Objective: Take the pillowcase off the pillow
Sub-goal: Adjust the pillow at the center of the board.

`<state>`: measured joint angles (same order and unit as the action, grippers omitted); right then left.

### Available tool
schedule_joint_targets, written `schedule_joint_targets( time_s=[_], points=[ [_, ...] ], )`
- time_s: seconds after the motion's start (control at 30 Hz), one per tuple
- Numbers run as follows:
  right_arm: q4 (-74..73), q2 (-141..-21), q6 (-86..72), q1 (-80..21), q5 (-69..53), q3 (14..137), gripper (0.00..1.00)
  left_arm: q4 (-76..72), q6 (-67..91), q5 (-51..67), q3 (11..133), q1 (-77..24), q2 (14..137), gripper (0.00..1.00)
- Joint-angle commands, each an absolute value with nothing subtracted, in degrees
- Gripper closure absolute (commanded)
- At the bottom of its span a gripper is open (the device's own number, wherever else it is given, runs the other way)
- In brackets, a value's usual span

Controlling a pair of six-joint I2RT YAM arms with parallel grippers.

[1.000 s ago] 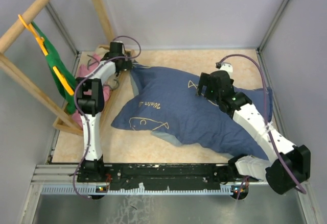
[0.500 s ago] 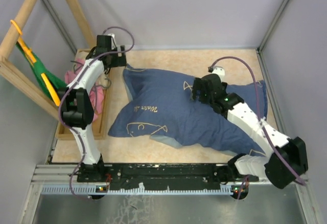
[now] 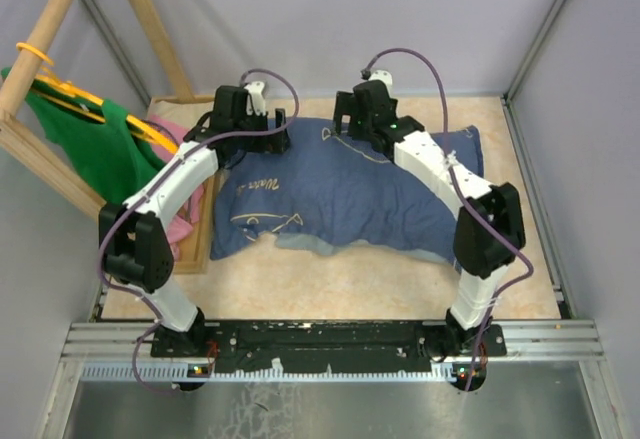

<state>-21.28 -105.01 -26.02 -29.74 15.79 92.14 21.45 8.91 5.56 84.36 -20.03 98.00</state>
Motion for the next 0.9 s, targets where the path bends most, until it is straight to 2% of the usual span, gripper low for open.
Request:
schedule_joint_targets(
  time_s=[0.0,0.17,0.33,0.5,0.57,0.6,0.63,0.7,0.73,0.8,0.83,0.87],
  points=[
    [-20.12,-91.09,-25.23,-25.90,11.13,87.87,0.01,20.73,5.23,10.72,80.52,-19.17,91.58,0.00],
    [-22.77,-72.74,-30.60,-16.52,10.63,68.04,0.01,20.93,5.69,10.60,75.17,-19.25,87.20,0.00],
    [-21.90,-59.85,-38.11,1.14,-1.50,46.93,0.01,16.62,7.91,12.61,68.44,-19.22,86.77,0.00],
    [-19.23,-61.23,-37.77,3.39,-3.41,39.30,0.01,16.43,13.26,14.62,68.55,-19.25,93.78,0.00],
    [-17.27,-64.12,-38.39,2.62,-6.55,39.16,0.03,15.29,14.97,16.01,68.67,-19.29,96.04,0.10],
    [-16.78,-65.43,-38.25,1.55,-7.19,39.98,0.08,13.81,15.62,17.50,68.29,-19.33,96.48,0.19],
    [-16.41,-66.47,-37.67,0.27,-7.12,41.01,0.16,12.22,16.39,19.03,67.81,-19.38,96.51,0.36],
    [-14.65,-67.36,-36.38,-2.07,-6.76,43.77,0.34,9.55,17.86,20.54,67.70,-19.42,96.39,0.80],
    [-13.03,-67.37,-35.90,-2.79,-7.16,44.71,0.46,8.31,18.26,20.06,68.52,-19.42,96.59,0.99],
    [-9.36,-68.12,-36.09,-2.90,-7.14,47.41,0.85,8.07,17.98,18.51,73.30,-19.41,98.15,1.00],
    [-8.53,-69.34,-36.01,-2.90,-6.67,50.02,1.00,8.85,17.51,17.31,77.11,-19.38,99.57,1.00],
    [-8.56,-71.11,-35.65,-2.90,-6.33,53.81,1.00,10.19,17.00,15.85,82.52,-19.34,101.46,1.00]
  ],
)
